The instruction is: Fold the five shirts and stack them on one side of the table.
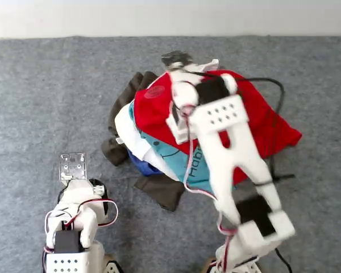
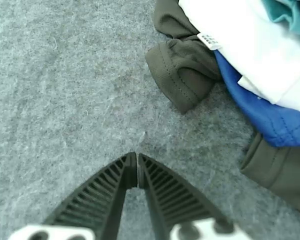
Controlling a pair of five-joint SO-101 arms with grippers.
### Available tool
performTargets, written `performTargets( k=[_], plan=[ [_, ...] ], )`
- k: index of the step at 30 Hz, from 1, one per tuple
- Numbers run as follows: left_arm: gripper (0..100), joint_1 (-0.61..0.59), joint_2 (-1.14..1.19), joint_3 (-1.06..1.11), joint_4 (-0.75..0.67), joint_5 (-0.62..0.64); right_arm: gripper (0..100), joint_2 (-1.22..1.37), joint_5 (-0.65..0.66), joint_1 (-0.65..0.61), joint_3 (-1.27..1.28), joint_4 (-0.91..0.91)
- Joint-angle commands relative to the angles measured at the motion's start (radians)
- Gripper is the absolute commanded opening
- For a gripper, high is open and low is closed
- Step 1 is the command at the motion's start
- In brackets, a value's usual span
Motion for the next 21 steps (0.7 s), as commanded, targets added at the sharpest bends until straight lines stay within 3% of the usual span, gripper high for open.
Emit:
performTargets(
  k=[1, 9, 14, 21],
  plan=[
    [2, 0.003, 0.000, -0.007, -0.011, 0.006, 51.0, 0.081, 0.023, -0.008, -0.120, 0.013],
    [2, -0.005, -0.002, -0.007, -0.011, 0.003, 28.4, 0.263, 0.028, 0.024, -0.210, -0.005],
    [2, -0.005, -0.003, -0.008, -0.017, 0.006, 0.0, 0.303, 0.028, 0.073, -0.213, -0.041],
    [2, -0.005, -0.003, -0.013, -0.017, 0.006, 0.6, 0.239, 0.025, 0.150, -0.247, 0.004]
  ],
)
